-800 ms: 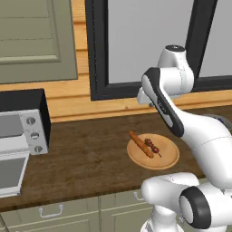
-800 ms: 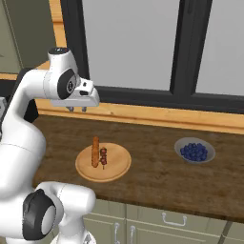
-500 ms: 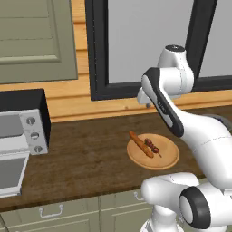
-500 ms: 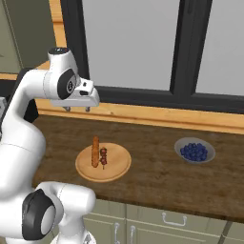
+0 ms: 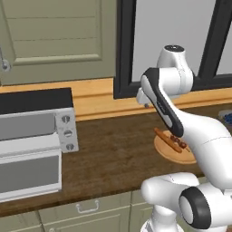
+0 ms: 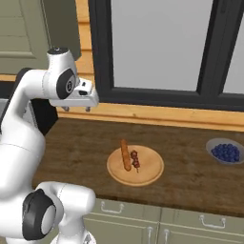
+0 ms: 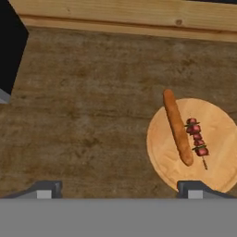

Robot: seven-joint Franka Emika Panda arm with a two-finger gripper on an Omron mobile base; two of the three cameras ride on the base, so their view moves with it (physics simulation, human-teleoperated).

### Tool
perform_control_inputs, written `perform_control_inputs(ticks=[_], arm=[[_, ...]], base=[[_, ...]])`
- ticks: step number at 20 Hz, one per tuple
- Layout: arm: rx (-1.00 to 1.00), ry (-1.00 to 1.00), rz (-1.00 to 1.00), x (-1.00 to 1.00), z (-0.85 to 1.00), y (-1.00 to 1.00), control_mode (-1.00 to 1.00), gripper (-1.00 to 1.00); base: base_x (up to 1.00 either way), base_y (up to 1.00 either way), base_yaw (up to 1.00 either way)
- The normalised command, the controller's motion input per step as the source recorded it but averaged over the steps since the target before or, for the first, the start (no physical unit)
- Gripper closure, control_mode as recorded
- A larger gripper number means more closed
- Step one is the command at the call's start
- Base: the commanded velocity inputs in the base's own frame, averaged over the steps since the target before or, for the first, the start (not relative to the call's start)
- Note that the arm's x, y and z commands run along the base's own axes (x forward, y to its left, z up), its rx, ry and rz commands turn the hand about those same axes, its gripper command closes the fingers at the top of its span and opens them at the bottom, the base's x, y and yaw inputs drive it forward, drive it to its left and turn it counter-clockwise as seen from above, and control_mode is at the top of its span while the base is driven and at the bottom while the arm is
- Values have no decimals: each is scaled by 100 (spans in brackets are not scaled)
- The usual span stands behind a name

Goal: Pick up the kebab skewer and baguette bread, and place them inside the toaster oven. Close the toaster oven door and start by setting the timer.

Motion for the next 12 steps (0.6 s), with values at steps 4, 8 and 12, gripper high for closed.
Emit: perform_control_inputs(ticks=[4, 8, 12], arm=[[0, 0, 0, 0, 0, 0, 100, -100], [0, 0, 0, 0, 0, 0, 100, -100], [0, 0, 0, 0, 0, 0, 100, -100]], base=[[19, 43, -4], [20, 47, 0], [31, 43, 0]])
